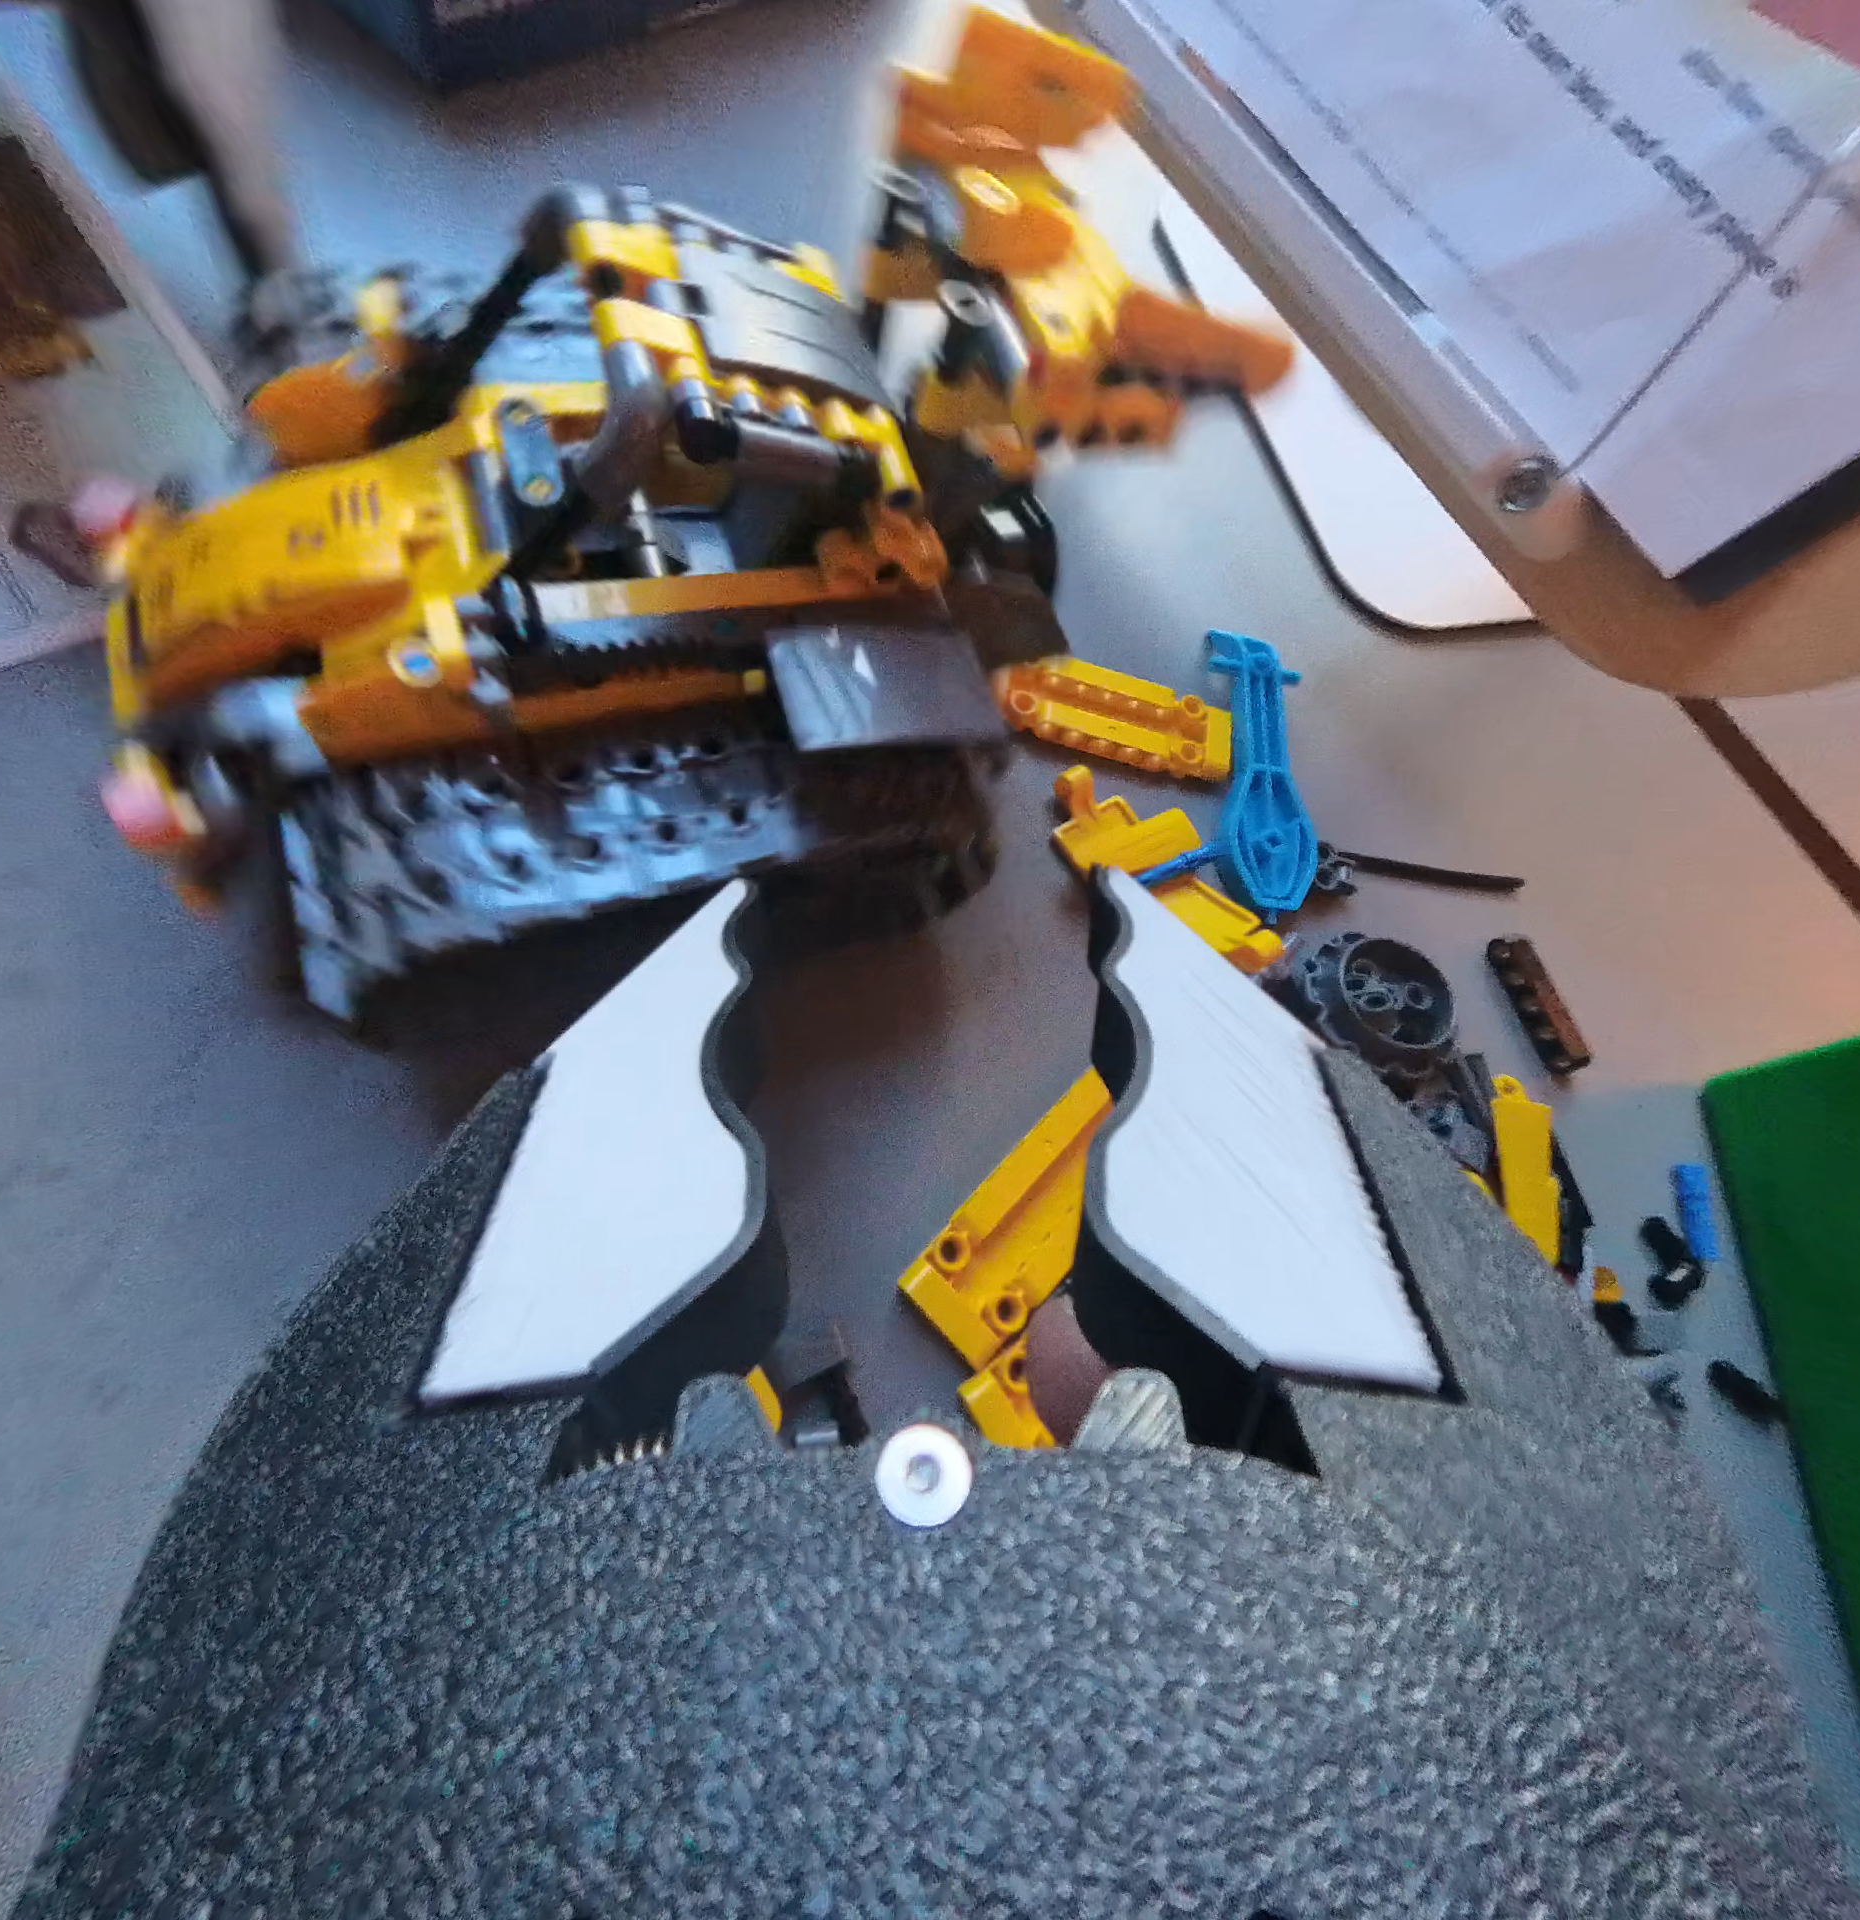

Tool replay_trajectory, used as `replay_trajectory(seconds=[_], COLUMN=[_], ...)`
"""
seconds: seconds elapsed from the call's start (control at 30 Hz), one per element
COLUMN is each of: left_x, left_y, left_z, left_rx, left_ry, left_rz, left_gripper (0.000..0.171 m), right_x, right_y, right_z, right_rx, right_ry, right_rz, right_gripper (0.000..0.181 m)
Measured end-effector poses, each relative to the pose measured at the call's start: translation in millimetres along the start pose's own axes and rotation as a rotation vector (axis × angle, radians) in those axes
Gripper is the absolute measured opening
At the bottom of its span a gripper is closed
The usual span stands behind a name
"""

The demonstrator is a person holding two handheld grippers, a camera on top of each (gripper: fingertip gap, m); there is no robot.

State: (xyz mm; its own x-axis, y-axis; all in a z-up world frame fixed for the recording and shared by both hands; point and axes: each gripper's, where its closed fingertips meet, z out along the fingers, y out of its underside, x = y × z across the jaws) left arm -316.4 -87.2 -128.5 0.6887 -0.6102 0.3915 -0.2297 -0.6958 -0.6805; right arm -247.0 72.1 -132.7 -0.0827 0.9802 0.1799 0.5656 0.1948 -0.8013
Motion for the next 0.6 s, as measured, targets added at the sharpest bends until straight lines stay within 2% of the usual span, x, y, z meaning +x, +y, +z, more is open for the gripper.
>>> replay_trajectory(seconds=[0.03,0.07,0.1,0.17,0.27,0.33,0.43,0.47,0.53,0.6], left_x=[21,34,34,32,10,6,-5,-4,-5,-11], left_y=[6,11,16,17,10,8,12,13,11,7], left_z=[2,5,7,5,5,17,30,36,44,44], left_rx=[-0.003,-0.018,-0.031,-0.019,0.013,0.022,-0.011,-0.015,-0.001,0.032], left_ry=[0.073,0.084,0.016,-0.099,-0.285,-0.318,-0.413,-0.407,-0.396,-0.404], left_rz=[0.019,0.056,0.106,0.206,0.14,0.076,0.092,0.085,0.055,0.041], left_gripper=[0.046,0.048,0.058,0.059,0.067,0.074,0.064,0.062,0.073,0.069], right_x=[-2,-4,-4,-9,-45,-47,-51,-56,-63,-70], right_y=[2,5,9,15,15,23,33,31,23,19], right_z=[-1,-3,-8,-22,-44,-38,-17,-11,-3,1], right_rx=[-0.006,-0.018,-0.027,-0.035,0.016,-0.015,-0.113,-0.122,-0.119,-0.138], right_ry=[-0.029,-0.057,-0.069,-0.129,-0.391,-0.393,-0.382,-0.411,-0.479,-0.562], right_rz=[0.032,0.052,0.055,0.063,0.111,0.085,0.007,0.002,0.019,0.029], right_gripper=[0.059,0.057,0.061,0.063,0.072,0.071,0.074,0.074,0.073,0.066])
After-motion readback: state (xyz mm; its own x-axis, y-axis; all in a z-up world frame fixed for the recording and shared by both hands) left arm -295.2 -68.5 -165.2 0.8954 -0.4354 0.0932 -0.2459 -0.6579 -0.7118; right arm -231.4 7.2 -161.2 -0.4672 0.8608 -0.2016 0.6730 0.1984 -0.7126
